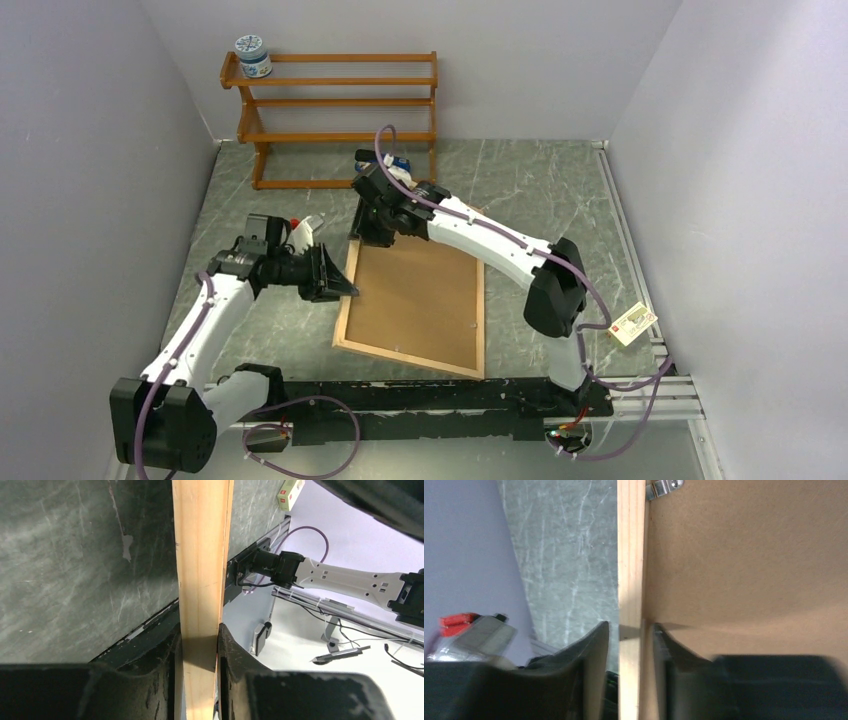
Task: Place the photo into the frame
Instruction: Turn over the photo frame at the center of the board.
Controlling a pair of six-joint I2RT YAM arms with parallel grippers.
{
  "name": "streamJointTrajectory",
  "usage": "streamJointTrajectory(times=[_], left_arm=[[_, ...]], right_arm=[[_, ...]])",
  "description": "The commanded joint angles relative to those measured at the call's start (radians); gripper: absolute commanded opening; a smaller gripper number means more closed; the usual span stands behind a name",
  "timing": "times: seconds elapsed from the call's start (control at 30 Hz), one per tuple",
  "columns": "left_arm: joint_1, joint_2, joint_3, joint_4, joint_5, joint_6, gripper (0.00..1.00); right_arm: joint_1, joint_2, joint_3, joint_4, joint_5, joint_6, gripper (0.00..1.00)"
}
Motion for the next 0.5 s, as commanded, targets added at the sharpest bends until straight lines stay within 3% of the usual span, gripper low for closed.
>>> streamJointTrajectory(times=[0.0,0.07,0.17,0.47], left_arm=[[0.005,-0.021,0.145,-0.083,-0.054,0.056,0.03],[0.005,-0.010,0.218,-0.153,-0.109,0.086,0.03],[0.005,0.014,0.332,-0.211,-0.159,0.096,0.03],[0.006,0.121,0.660,-0.365,-0.319,0.248,0.02]], right_arm=[[-0.022,-0.095,0.037,-0.027,0.020,-0.035,0.55],[-0.058,-0.123,0.037,-0.059,0.019,-0.076,0.67],[-0.127,-0.203,0.008,-0.060,0.012,-0.112,0.73],[-0.300,-0.420,-0.071,-0.014,0.045,-0.156,0.76]])
